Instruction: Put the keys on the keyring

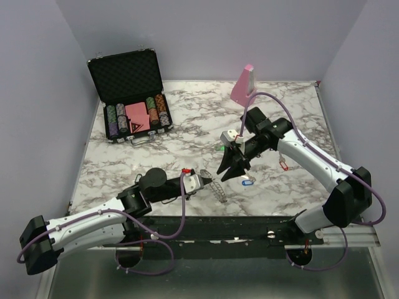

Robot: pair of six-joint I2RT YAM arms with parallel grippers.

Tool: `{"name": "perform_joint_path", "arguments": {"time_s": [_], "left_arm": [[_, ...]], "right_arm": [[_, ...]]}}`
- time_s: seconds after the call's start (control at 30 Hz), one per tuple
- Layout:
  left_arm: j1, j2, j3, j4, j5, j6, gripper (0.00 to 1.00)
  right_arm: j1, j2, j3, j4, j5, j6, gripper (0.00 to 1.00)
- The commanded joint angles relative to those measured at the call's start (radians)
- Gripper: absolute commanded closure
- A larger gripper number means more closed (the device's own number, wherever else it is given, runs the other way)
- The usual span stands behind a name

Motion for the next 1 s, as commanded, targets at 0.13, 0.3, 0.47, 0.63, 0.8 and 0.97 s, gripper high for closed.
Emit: {"name": "perform_joint_path", "arguments": {"time_s": [0.13,0.3,0.47,0.63,0.8,0.97], "left_arm": [[0.000,-0.082,-0.016,-0.075,0.098,0.337,1.00],[0.000,-0.085,-0.019,-0.072,0.106,0.393,1.00],[0.002,-0.077,-0.016,-0.067,0.109,0.390,1.00],[0.000,-0.069,-0.022,-0.046,0.123,0.367,1.00],[0.000,-0.094,-0.074,0.066,0.131,0.281,1.00],[0.000,-0.114,-0.142,0.201,0.129,0.167,1.00]], "right_arm": [[-0.001,-0.038,0.004,-0.043,0.042,-0.058,0.58],[-0.001,-0.037,-0.038,-0.101,0.007,-0.208,0.57],[-0.001,-0.008,-0.043,-0.166,-0.007,-0.338,0.57],[-0.001,0.024,-0.004,-0.259,-0.030,-0.429,0.57],[-0.001,0.037,0.020,-0.310,-0.038,-0.476,0.57],[-0.001,0.041,0.037,-0.329,-0.044,-0.486,0.57]]}}
